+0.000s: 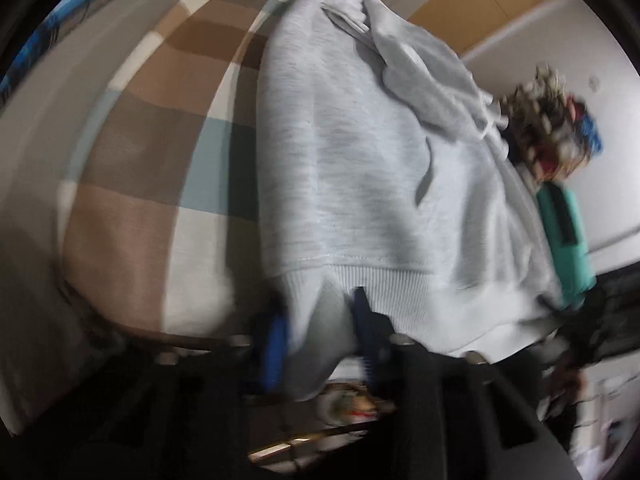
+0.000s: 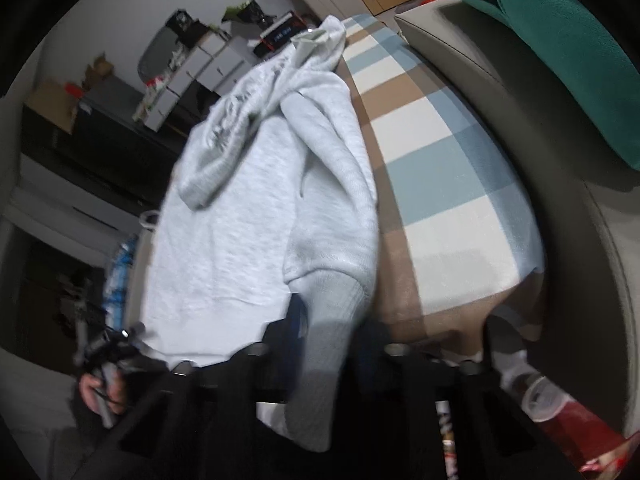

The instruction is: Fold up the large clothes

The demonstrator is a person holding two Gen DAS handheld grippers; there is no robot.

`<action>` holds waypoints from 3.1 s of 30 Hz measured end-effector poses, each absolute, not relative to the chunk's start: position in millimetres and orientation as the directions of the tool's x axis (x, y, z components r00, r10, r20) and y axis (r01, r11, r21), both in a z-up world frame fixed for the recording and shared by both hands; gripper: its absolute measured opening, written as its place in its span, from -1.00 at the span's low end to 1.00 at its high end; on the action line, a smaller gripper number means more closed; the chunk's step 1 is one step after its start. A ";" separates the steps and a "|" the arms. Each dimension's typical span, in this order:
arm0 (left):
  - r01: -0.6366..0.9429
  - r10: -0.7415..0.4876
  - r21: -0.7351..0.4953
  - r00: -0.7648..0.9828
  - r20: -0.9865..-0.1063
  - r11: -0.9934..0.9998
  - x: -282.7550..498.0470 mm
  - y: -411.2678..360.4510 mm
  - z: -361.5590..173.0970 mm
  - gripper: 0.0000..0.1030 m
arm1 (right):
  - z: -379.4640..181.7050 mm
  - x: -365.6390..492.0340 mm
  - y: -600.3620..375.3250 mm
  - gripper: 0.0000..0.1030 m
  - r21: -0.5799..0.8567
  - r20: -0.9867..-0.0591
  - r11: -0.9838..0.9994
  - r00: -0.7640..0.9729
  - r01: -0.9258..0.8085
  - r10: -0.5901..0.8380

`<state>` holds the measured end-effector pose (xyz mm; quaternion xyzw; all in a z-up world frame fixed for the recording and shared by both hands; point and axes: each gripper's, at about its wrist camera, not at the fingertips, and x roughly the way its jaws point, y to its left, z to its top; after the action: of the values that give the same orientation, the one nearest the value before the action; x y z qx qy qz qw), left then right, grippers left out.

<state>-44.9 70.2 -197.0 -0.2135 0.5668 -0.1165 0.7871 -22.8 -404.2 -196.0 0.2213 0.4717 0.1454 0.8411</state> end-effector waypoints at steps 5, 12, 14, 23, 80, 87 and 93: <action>-0.004 -0.317 -0.334 0.300 -0.900 0.943 -46.0 65.5 -194.0 -0.83 | -186.2 -27.1 -392.6 -0.78 0.307 -0.789 0.950 0.542 -0.063 0.291; 0.078 -0.135 -0.116 0.312 -0.940 0.990 -51.6 50.6 -188.7 -0.82 | -190.9 -30.4 -365.3 -0.81 -0.033 -0.834 0.994 0.551 -0.103 0.029; 0.092 -0.089 -0.063 0.328 -0.940 0.994 -54.1 48.3 -186.7 -0.82 | -192.2 -30.5 -365.5 -0.81 -0.044 -0.836 0.994 0.549 -0.097 0.017; 0.025 -0.285 -0.290 0.290 -0.914 0.957 -43.7 64.3 -186.1 -0.40 | -190.8 -24.7 -389.7 -0.68 0.333 -0.799 0.940 0.506 -0.078 0.325; -0.204 -0.558 -0.635 0.333 -0.760 0.745 249.0 114.5 -108.2 -0.92 | -51.8 254.0 -406.2 -0.87 0.645 -0.632 0.756 0.632 0.108 0.449; -0.310 -0.581 -0.648 0.288 -0.761 0.695 314.9 120.6 -146.2 -0.92 | -124.1 361.3 -416.0 -0.87 0.592 -0.760 0.745 0.518 0.307 0.391; -0.333 -0.549 -0.638 0.328 -0.769 0.695 327.1 119.9 -165.0 -0.90 | -163.1 399.9 -420.5 -0.85 0.622 -0.748 0.720 0.505 0.309 0.430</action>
<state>327.1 119.9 -165.0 -0.3834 0.5747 -0.0750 0.7191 399.9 -420.5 -163.1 0.3723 0.4959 0.0388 0.7835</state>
